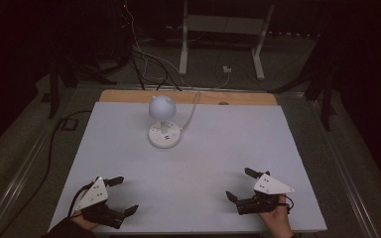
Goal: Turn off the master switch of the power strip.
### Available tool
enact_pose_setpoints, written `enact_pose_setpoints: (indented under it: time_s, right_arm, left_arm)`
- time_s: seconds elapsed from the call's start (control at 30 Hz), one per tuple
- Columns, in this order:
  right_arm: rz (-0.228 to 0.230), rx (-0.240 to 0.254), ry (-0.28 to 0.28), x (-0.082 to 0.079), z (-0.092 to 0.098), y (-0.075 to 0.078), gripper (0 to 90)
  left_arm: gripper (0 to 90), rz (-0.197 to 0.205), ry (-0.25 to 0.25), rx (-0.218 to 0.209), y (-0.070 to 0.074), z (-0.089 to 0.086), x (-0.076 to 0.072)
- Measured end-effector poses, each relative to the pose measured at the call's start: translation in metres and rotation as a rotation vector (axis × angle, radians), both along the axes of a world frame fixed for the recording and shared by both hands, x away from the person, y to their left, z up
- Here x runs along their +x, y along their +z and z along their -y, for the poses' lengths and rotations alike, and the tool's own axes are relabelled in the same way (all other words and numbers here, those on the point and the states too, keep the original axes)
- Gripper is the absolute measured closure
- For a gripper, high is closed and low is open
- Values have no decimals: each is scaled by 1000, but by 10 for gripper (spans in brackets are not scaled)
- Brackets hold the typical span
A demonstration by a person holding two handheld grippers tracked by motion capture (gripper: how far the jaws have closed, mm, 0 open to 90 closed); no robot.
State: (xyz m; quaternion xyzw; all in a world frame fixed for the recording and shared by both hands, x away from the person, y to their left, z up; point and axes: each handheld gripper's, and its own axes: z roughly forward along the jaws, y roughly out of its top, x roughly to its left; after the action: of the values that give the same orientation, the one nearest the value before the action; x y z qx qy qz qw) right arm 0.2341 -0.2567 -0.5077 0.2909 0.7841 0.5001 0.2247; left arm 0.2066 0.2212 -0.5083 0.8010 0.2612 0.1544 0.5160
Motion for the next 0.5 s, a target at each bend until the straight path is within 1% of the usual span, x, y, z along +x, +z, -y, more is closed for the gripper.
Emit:
enact_pose_setpoints:
  time_s: [0.2,0.27,0.33,0.5]
  right_arm:
    - [-4,-3,-3,1,0,-1,0]
    - [-8,1,-4,1,0,-1,0]
    - [-16,-7,-3,1,0,-2,0]
    - [-20,-13,1,1,-1,-2,0]
  left_arm:
    - [3,-3,0,-2,0,-1,0]
    - [3,-14,-3,5,-1,0,1]
    - [3,-22,-10,12,-1,1,1]
    - [3,-19,-14,13,-2,1,1]
